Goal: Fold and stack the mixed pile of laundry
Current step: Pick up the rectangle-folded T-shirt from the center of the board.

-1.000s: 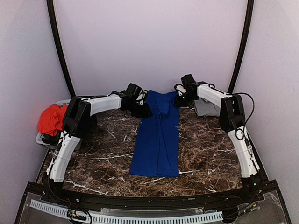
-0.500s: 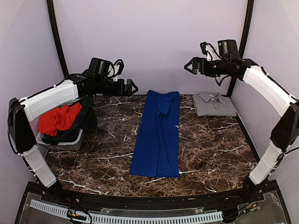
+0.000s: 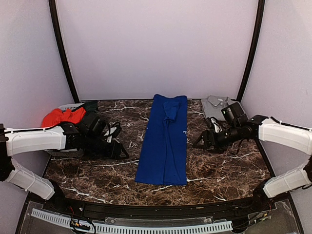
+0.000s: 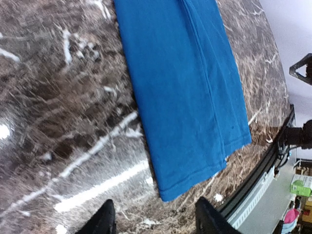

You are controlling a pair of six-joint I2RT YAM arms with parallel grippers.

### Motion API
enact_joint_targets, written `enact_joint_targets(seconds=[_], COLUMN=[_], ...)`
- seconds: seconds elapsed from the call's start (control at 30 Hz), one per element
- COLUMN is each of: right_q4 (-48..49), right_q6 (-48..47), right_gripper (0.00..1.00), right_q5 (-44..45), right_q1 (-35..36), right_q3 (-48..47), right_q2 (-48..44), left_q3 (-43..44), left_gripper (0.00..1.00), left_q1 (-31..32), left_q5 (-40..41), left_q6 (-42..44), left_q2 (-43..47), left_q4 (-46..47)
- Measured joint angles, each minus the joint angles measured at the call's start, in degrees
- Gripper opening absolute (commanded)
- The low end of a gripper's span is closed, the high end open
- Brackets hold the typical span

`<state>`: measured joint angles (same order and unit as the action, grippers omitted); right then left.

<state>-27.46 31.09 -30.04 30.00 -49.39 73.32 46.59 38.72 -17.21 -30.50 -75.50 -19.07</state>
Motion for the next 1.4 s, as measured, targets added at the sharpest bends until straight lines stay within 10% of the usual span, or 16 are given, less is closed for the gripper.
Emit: enact_joint_targets(seconds=[0.27, 1.4], right_q4=[7.45, 24.35], right_q6=[10.56, 21.53], right_gripper=[0.47, 0.21], right_q5=[-1.75, -0.28], right_q1=[6.97, 21.51], right_q3=[14.34, 17.35], right_q2=[-2.21, 13.31], left_q3=[-7.69, -6.43], left_gripper=[0.35, 0.18], left_q1=[7.85, 14.86], left_q5=[-3.15, 0.96], left_q6=[-9.29, -16.63], left_q2=[-2.67, -13.11], left_q4=[6.25, 10.47])
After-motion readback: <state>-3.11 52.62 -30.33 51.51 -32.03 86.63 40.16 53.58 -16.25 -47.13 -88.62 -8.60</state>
